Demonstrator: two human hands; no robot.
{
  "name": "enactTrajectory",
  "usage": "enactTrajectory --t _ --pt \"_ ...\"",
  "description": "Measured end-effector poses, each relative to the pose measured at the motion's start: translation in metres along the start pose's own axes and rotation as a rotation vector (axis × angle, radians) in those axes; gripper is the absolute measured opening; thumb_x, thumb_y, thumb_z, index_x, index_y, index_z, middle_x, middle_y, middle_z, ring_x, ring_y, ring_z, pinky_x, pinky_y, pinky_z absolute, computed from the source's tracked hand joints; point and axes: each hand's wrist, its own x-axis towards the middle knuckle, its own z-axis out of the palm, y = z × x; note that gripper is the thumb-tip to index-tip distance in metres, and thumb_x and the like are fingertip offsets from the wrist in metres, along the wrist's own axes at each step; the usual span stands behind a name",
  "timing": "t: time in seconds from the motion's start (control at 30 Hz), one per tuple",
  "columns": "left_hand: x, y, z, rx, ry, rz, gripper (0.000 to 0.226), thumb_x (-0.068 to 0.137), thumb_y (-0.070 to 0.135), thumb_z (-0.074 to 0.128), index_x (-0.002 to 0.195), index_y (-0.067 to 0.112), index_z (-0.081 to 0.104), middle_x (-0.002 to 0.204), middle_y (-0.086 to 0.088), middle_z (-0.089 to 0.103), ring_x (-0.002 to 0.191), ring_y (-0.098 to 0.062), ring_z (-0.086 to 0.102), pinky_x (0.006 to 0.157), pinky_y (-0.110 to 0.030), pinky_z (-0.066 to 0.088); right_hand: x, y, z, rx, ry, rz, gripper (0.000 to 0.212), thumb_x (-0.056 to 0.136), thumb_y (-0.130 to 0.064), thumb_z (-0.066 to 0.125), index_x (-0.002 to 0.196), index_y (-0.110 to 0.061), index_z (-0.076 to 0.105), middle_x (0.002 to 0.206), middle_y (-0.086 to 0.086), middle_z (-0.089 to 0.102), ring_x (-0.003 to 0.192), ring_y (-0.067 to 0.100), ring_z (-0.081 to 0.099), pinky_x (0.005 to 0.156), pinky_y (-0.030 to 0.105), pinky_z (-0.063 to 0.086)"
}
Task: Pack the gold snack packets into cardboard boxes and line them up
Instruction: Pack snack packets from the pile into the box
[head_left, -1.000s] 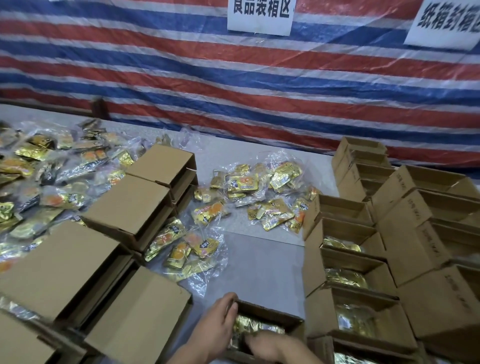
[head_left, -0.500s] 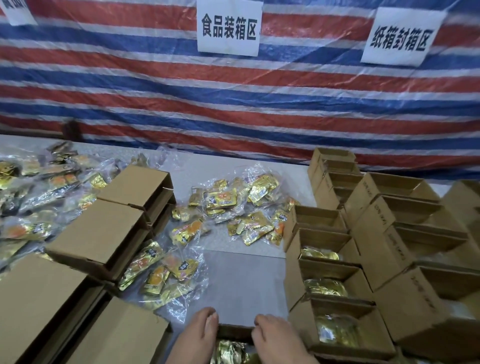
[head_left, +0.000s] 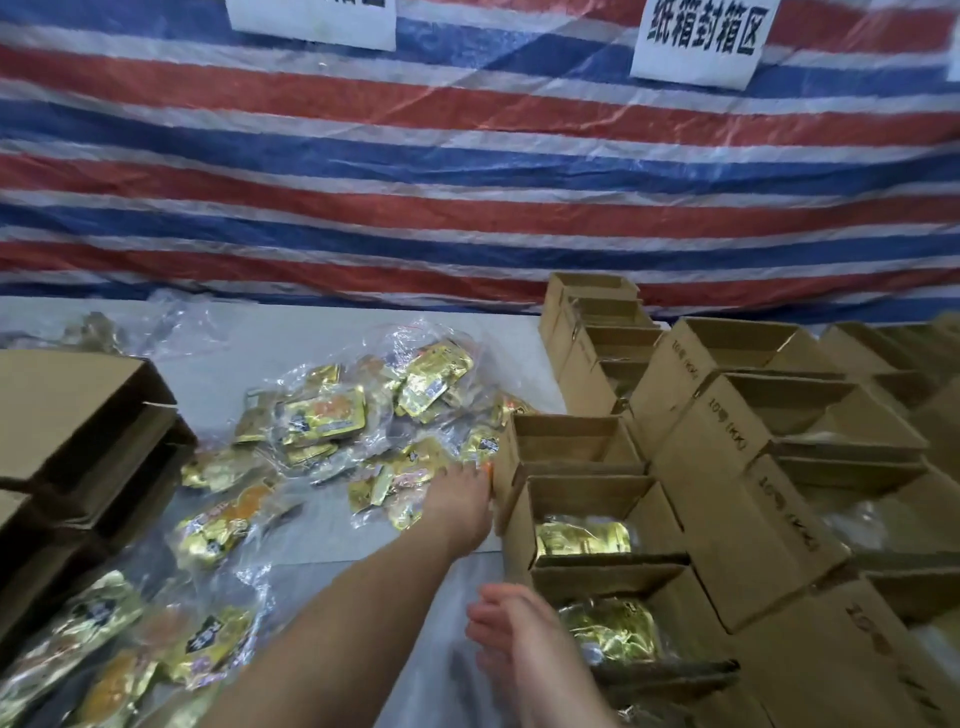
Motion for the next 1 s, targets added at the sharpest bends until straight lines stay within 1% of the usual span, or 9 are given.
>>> enactTrajectory --t 0.13,0.23,0.43,0.5,0.63,0.73,0.8,0.9,1.0 --pt "0.043 0.009 0.024 0.141 -0.038 -0.002 0.070 0.094 0.031 0.048 0.150 0.003 0.016 0.154 -0.022 0.025 0.143 -0.038 0.023 0.116 -0.048 0.023 0.020 -0.014 0.001 0.090 0.051 -0.021 0.022 0.100 -0.009 0.047 0.090 -0.010 0.067 0.088 0.013 0.069 0.085 0.027 0.065 0.073 0.032 0.044" --pt "0.060 0.003 0.034 0.129 -0.040 -0.092 0.084 0.090 0.036 0.053 0.152 0.001 0.008 0.150 -0.026 0.031 0.138 -0.039 0.033 0.114 -0.049 0.028 0.025 -0.021 -0.006 0.131 0.051 -0.107 0.023 0.099 -0.011 0.050 0.089 -0.011 0.070 0.080 0.009 0.071 0.082 0.025 0.068 0.071 0.032 0.048" --pt "0.075 0.000 0.036 -0.058 -0.117 -0.314 0.093 0.081 0.031 0.066 0.152 0.009 0.010 0.132 -0.013 0.050 0.117 -0.031 0.055 0.085 -0.042 0.049 0.025 -0.030 -0.022 0.149 0.033 -0.159 0.022 0.100 -0.008 0.049 0.088 -0.006 0.067 0.069 0.008 0.067 0.066 0.022 0.065 0.071 0.032 0.050" --pt "0.068 -0.005 0.032 -0.097 -0.139 -0.388 0.081 0.080 0.025 0.067 0.145 0.008 0.022 0.127 -0.012 0.054 0.110 -0.030 0.058 0.073 -0.040 0.049 0.021 -0.030 -0.026 0.108 0.014 -0.149 0.023 0.100 -0.008 0.048 0.087 -0.005 0.067 0.067 0.008 0.066 0.062 0.021 0.063 0.067 0.031 0.050" --pt "0.044 -0.023 0.006 -0.434 -0.054 -0.380 0.030 0.091 0.023 0.050 0.117 0.009 0.050 0.120 -0.013 0.061 0.106 -0.031 0.061 0.088 -0.040 0.051 0.014 -0.035 -0.030 0.076 0.025 -0.147 0.027 0.100 -0.005 0.047 0.082 -0.004 0.066 0.063 0.009 0.064 0.059 0.024 0.060 0.062 0.031 0.045" --pt "0.009 -0.031 -0.039 -0.697 0.031 -0.358 0.040 0.098 0.040 0.044 0.118 0.007 0.055 0.117 -0.016 0.064 0.100 -0.030 0.064 0.080 -0.034 0.051 0.008 -0.043 -0.030 0.101 0.071 -0.153 0.025 0.099 -0.004 0.048 0.083 -0.003 0.066 0.058 0.008 0.066 0.060 0.025 0.060 0.061 0.032 0.046" --pt "-0.028 -0.033 -0.072 -0.870 0.100 -0.288 0.045 0.098 0.049 0.041 0.117 0.012 0.057 0.109 -0.012 0.068 0.086 -0.020 0.064 0.071 -0.029 0.049 0.005 -0.048 -0.025 0.143 0.109 -0.143 0.020 0.098 -0.006 0.052 0.085 -0.004 0.067 0.066 0.010 0.068 0.068 0.026 0.061 0.064 0.033 0.045" --pt "-0.092 -0.034 -0.123 -1.110 0.204 -0.192 0.031 0.094 0.031 0.050 0.121 0.020 0.059 0.117 -0.003 0.068 0.098 -0.015 0.063 0.086 -0.033 0.051 -0.003 -0.060 -0.012 0.184 0.121 -0.148 0.011 0.097 -0.019 0.061 0.102 -0.010 0.064 0.099 0.013 0.067 0.089 0.024 0.059 0.074 0.033 0.043" --pt "-0.161 -0.030 -0.172 -1.347 0.222 -0.136 0.041 0.072 0.045 0.053 0.112 0.040 0.060 0.095 0.015 0.071 0.082 -0.004 0.067 0.080 -0.035 0.057 -0.024 -0.071 0.004 0.230 -0.051 -0.098 0.043 0.086 -0.055 0.066 0.116 -0.025 0.061 0.121 0.004 0.062 0.111 0.027 0.056 0.086 0.041 0.045"
